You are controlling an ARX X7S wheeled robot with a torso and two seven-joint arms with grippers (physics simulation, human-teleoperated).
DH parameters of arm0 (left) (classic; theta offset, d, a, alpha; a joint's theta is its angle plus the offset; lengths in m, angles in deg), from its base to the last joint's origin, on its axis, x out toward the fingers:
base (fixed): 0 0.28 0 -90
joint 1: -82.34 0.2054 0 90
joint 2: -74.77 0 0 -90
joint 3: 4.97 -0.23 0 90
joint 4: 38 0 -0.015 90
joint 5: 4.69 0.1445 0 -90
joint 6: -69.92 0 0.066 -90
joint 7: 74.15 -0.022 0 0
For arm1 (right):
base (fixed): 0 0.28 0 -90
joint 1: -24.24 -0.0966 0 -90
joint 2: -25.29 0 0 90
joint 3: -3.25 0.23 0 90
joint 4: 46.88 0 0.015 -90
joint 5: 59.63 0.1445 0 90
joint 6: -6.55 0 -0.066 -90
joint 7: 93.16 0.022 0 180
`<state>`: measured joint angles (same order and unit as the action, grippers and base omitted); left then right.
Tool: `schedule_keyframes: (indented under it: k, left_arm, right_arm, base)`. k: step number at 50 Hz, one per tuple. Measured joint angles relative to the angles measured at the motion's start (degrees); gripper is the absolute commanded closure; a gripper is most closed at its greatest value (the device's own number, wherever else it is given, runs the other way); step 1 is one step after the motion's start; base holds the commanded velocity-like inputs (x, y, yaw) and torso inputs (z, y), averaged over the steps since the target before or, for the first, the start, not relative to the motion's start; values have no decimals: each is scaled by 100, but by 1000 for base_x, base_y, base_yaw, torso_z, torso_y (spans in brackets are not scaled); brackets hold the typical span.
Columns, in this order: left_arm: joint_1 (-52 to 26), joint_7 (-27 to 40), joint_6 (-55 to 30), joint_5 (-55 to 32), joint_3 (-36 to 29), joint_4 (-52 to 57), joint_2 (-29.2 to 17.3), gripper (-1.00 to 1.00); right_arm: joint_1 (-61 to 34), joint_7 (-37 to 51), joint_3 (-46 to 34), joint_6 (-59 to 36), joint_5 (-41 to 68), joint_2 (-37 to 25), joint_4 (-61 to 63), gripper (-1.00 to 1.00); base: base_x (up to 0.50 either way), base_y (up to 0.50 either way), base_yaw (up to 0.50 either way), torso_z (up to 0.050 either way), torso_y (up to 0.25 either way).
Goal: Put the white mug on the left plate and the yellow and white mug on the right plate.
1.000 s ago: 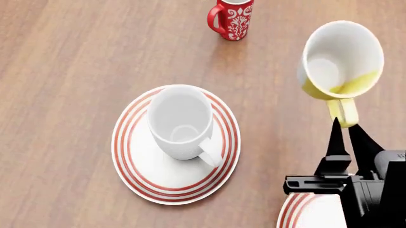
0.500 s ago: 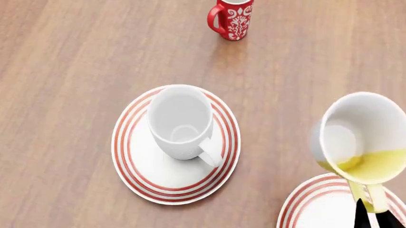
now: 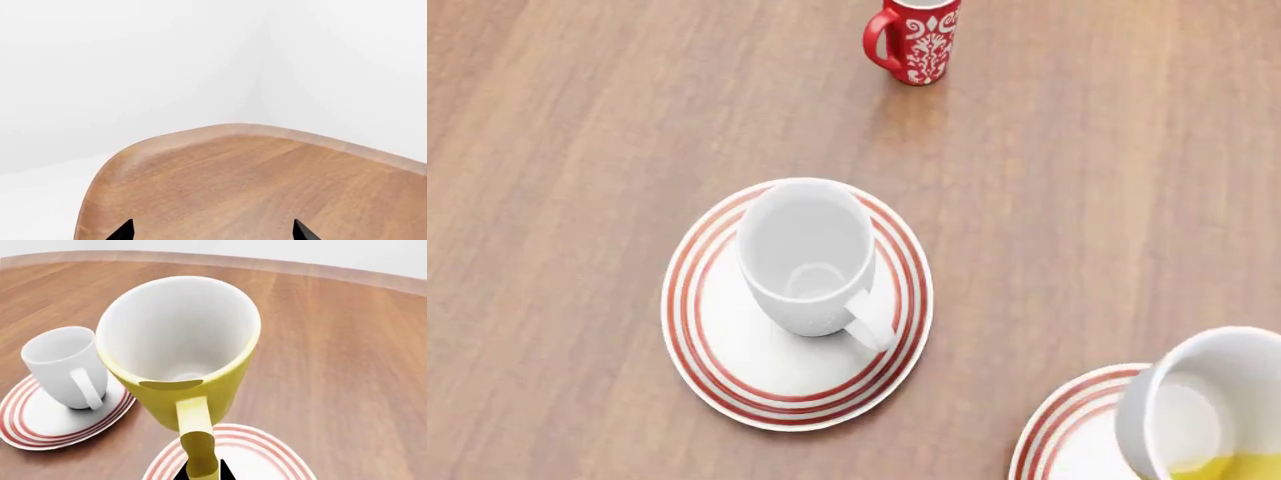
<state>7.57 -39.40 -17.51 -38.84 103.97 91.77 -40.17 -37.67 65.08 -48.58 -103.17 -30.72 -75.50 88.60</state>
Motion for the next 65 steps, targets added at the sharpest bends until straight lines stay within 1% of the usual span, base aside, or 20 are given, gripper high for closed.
schedule_keyframes:
  k: [19, 29, 44, 65]
  left_arm:
    - [78, 28, 7, -19, 26, 76, -6, -100]
    - [92, 17, 18, -41, 41, 70, -23, -100]
    - [78, -3, 27, -60, 43, 29, -50, -100]
    - [87, -7, 53, -65, 51, 5, -56, -100]
  right_arm:
    - [301, -141, -38, 138, -172, 44, -409, 100]
    - [136, -113, -259, 162, -359, 17, -777, 100]
    - [-302, -124, -546, 327, -610, -68, -1691, 100]
    - [-499, -171, -755, 600, -781, -63, -2431, 100]
  base:
    - [0, 0, 0, 0, 1]
    - [0, 0, 0, 0, 0]
    - [0, 0, 0, 0, 0]
    - [0, 0, 0, 0, 0]
